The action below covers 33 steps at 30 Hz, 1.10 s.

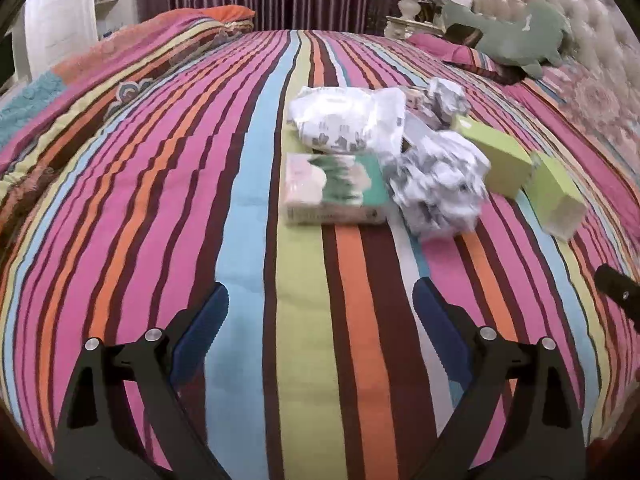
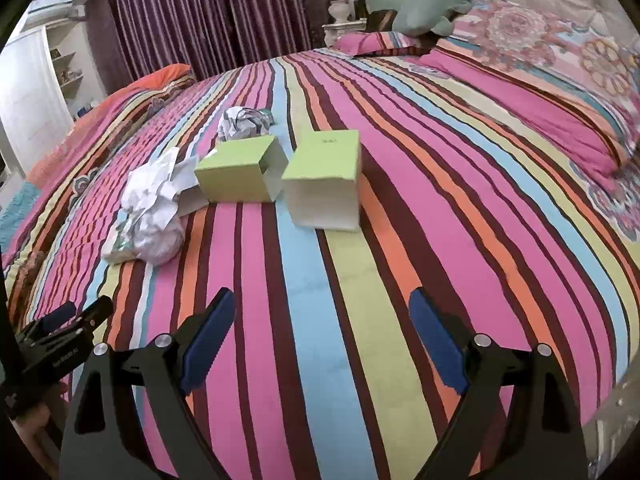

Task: Collect trash
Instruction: 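Move both open tools back toward the items on the bed, then grasp the green tissue pack with left tool while right tool grasps the DHC box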

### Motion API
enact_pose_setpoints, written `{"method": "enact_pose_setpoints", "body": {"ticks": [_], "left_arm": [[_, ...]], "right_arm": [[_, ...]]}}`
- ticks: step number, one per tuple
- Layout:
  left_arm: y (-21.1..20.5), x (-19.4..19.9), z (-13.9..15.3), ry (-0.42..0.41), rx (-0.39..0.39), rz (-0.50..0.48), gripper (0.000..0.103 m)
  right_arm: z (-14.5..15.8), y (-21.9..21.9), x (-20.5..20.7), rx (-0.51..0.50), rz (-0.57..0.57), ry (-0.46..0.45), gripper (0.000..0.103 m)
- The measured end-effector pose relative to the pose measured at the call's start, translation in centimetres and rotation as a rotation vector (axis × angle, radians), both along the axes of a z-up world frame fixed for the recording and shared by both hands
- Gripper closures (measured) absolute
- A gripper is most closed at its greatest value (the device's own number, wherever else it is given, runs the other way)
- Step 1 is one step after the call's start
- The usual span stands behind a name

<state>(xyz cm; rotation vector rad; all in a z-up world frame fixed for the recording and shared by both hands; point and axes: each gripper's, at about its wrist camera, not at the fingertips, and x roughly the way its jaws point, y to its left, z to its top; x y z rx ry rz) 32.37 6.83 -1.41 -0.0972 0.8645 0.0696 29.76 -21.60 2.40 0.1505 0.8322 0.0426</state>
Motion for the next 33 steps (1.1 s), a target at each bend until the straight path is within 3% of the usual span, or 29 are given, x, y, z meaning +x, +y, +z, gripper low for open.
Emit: {"method": "enact_pose_setpoints", "body": {"ticks": [9,23,33], "left_arm": [[0.6,4.5,-1.0,0.031,0.005,-0.006,0.012],[0.1,7.7,-1.6,0.054,-0.022,-0.012,0.012],[-0.3,10.2,-2.0,0.082,0.046,0.014,0.012]], "right_arm": [[-0.4,0.9,3.8,-0.037,0.004,0.007,0.019],[-1.3,1.2,7.4,-0.046,-0.015,0.026,0.019],[-2.6,1.0,10.6,-0.086,-0.046,0.062,0.02]]}}
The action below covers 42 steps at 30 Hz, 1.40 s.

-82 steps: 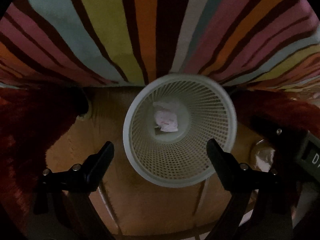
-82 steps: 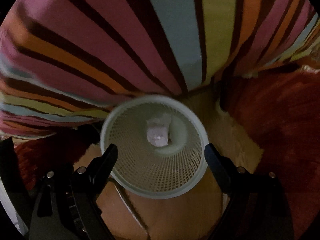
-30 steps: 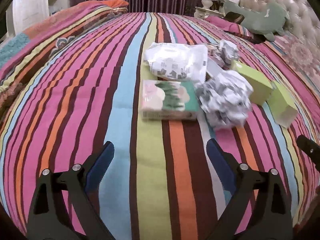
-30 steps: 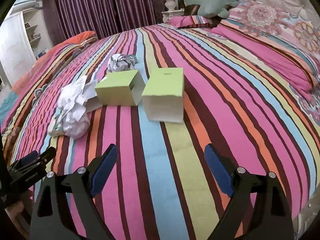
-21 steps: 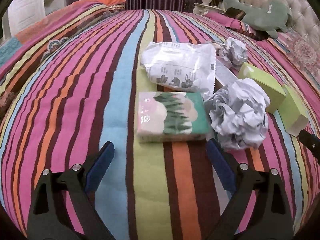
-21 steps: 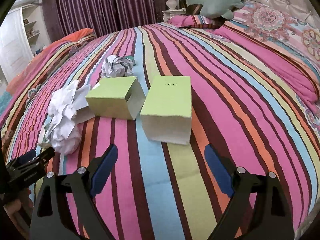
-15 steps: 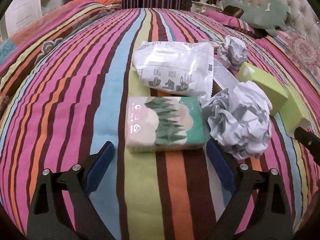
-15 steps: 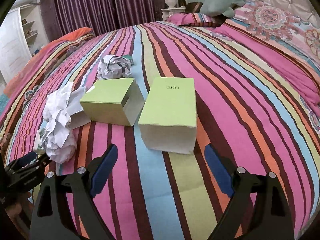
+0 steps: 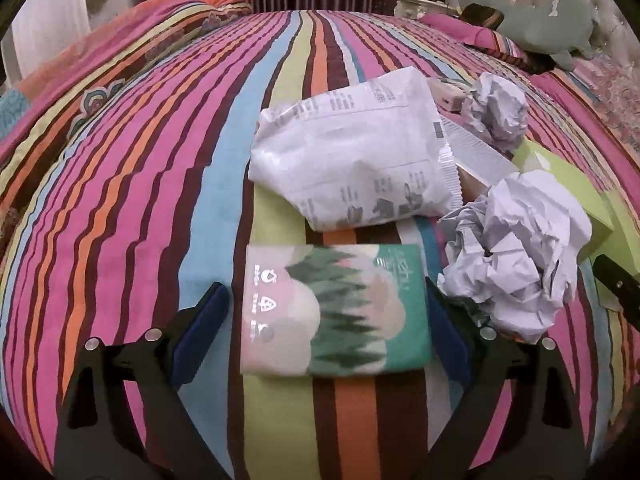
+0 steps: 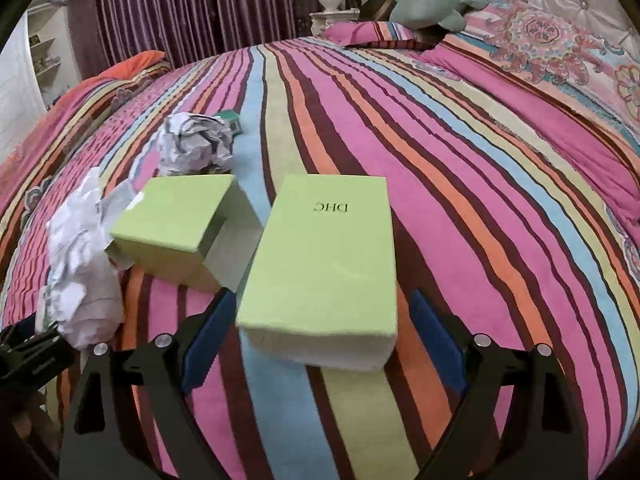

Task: Collect trash
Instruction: 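Grasp the green tissue pack with left tool while right tool grasps the DHC box, then carry the tissue pack and DHC box with both tools over the wastebasket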

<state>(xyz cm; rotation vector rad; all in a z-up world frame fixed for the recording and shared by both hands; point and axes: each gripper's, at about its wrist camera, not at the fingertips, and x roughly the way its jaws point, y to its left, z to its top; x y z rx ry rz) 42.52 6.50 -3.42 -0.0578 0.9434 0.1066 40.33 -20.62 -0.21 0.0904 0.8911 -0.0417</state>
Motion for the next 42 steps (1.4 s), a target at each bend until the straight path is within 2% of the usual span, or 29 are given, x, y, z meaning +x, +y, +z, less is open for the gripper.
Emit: {"method": "enact_pose_setpoints", "body": {"ticks": [2,3,4,6,7,14,21,30,36,42], "left_arm": [[-0.1,0.1,-0.1,0.002,0.011,-0.001,0.014],[-0.2,0.0,-0.1,0.0,0.018,-0.001,0.017],[-0.1,0.0,0.0,-0.004,0.019,0.002,0.02],[0.1,-0.2,0.1,-0.013,0.018,0.012,0.032],[0.4,-0.4,0.2,-0.017,0.01,0.018,0.033],[0.8,-2.3,0.3,-0.011,-0.004,0.006,0.034],[0.7,-6.0,0.5,-0.006,-0.018,0.004,0.034],[0.0,-12.4,0.9,-0.014,-0.038,-0.003,0.034],[-0.1,-17.0,1.6,-0.02,-0.086,-0.002,0.034],[-0.3,-21.6,2.3,-0.035,-0.082,-0.014,0.034]], "right_arm": [[-0.3,-0.1,0.5,-0.009,-0.003,0.012,0.02],[-0.5,-0.1,0.7,-0.012,-0.003,0.024,0.021],[-0.7,-0.2,0.9,-0.011,-0.001,0.034,0.026],[-0.7,-0.2,0.9,-0.018,0.003,0.029,0.041],[-0.5,-0.1,0.9,-0.024,0.01,0.027,0.048],[-0.4,-0.4,-0.5,0.001,0.039,0.038,0.048],[-0.3,-0.3,-5.0,0.01,0.06,0.046,0.048],[0.8,0.1,-10.6,0.074,0.09,0.025,0.048],[1.9,0.4,-14.6,0.109,0.118,0.009,0.048],[2.1,0.5,-18.9,0.15,0.134,0.011,0.048]]}}
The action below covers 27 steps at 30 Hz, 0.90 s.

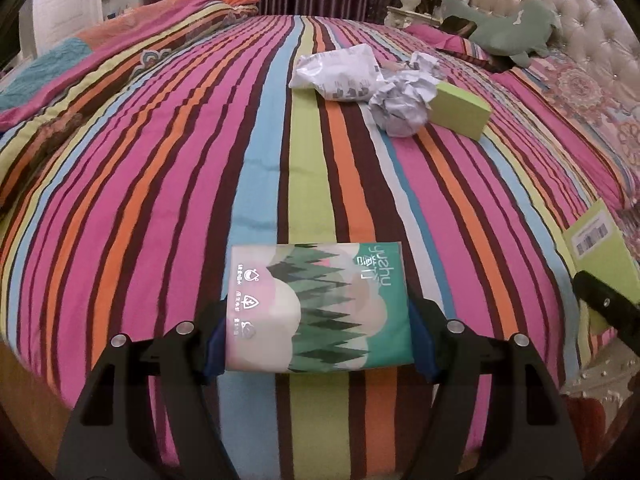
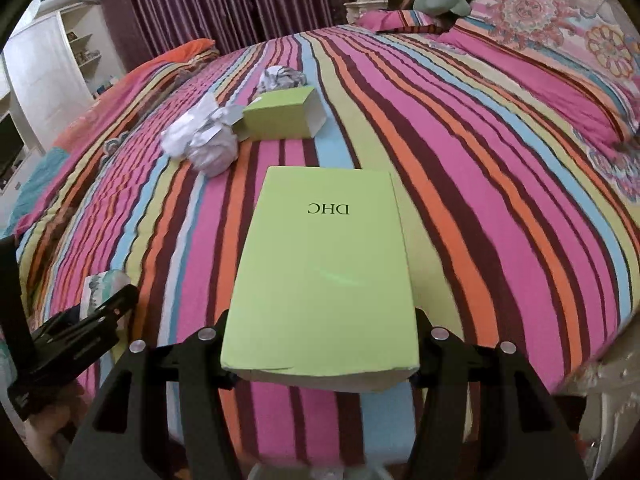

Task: Collect trash
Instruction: 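Carry the tissue pack and DHC box with both tools over the wastebasket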

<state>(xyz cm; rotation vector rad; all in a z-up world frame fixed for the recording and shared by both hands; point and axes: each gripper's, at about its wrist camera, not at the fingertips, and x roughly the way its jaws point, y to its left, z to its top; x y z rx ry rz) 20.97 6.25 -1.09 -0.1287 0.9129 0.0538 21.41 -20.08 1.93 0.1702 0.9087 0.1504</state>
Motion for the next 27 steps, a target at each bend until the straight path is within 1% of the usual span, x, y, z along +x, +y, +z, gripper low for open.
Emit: {"method": "enact_pose_setpoints", "body": {"ticks": [3,7,14,18,21,22,24,25,27], "left_arm": [[-0.1,-2.8,0.7,-0.021,-0.003,-0.011,0.034],[-1.0,-6.1,0.9,-0.028,0.01,-0.034,0.034],[-3.3,-11.3,-0.5,0.008,0.038,-0.092,0.034],[-4.4,-13.7,-2.2,0.07,-0.007,-0.113,0.034],[-5.5,-15.0,-3.8,0.13,0.01,-0.143,0.034],[-5.7,-15.3,-4.4,0.155,0.006,-0.151,0.034],[-5.8,-15.5,-5.1,0.193,-0.01,-0.155,0.034],[-5.8,-15.4,-5.6,0.218,-0.022,-0.154,0.034],[-5.6,-15.1,-6.6,0.268,-0.046,-0.147,0.034]], "right_arm": [[0.2,0.2,-2.3,0.0,0.02,-0.007,0.048],[0.2,0.6,-5.4,0.01,0.047,-0.001,0.048],[-1.0,0.7,-9.4,0.022,0.063,0.044,0.048],[-2.3,0.9,-11.5,0.042,0.076,0.108,0.048],[-3.3,0.8,-12.2,0.064,0.07,0.16,0.048],[-4.2,0.7,-12.4,0.077,0.063,0.199,0.048],[-4.9,0.6,-12.8,0.084,0.052,0.234,0.048],[-6.0,0.5,-12.9,0.093,0.043,0.282,0.048],[-7.0,0.4,-13.1,0.106,0.039,0.332,0.048]]}}
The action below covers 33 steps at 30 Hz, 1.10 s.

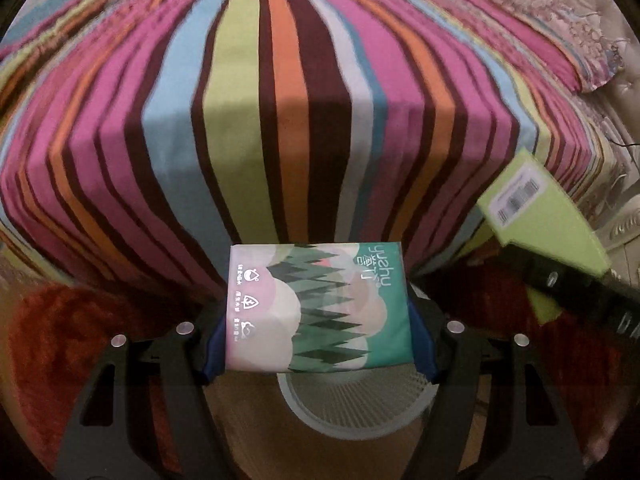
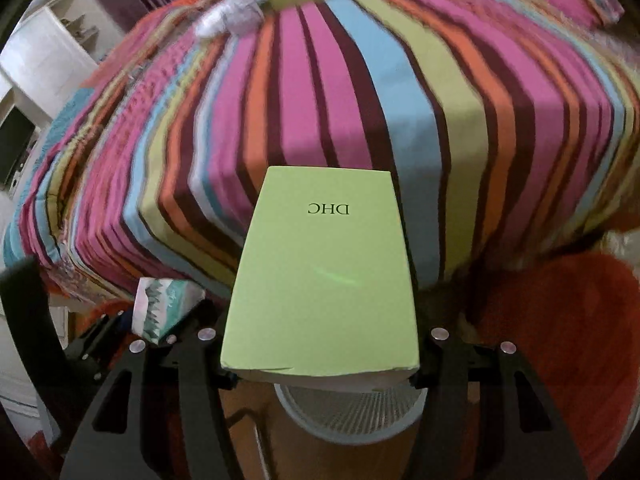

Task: Collect trash
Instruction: 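Carry the tissue pack and DHC box with both tools over the wastebasket, then open both tools to drop the tissue pack and DHC box into the wastebasket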

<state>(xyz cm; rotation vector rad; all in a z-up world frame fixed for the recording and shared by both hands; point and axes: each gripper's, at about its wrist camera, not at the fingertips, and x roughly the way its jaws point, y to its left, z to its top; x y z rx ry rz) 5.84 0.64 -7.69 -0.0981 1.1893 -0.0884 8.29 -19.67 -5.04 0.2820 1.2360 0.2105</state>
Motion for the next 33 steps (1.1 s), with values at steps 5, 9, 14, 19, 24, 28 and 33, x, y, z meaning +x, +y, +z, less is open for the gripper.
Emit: {"method": "enact_pose_setpoints", "body": {"ticks": [5,9,14,19,24,28,33], "left_arm": [[0.0,0.4,-2.4,0.101,-0.013,0.006,0.034],[-0.4,1.0,-4.3,0.184,0.001,-0.006,0.034],[-0.5,1.6,-7.0,0.3,-0.013,-0.001,0.034],[-0.9,2.3,-9.5,0.402,-0.006,0.008,0.034],[-1.7,1.9,-11.3,0.464,0.01,-0.039,0.034],[-2.9,1.7,-12.9,0.514,0.039,-0.088,0.034],[-3.6,1.8,-14.7,0.563,0.061,-0.119,0.034]], "right_arm": [[-3.3,0.5,-0.5,-0.031,0.019,0.143,0.048],[-5.3,0.6,-0.5,-0.052,0.016,0.234,0.048],[-7.2,0.4,-0.3,-0.053,-0.011,0.325,0.048],[-8.8,0.0,-0.1,-0.051,-0.045,0.393,0.048],[-10.6,0.0,0.7,-0.048,-0.074,0.463,0.048],[-11.8,0.9,0.5,-0.071,-0.066,0.507,0.048],[-13.2,1.5,1.0,-0.076,-0.062,0.551,0.048]]}}
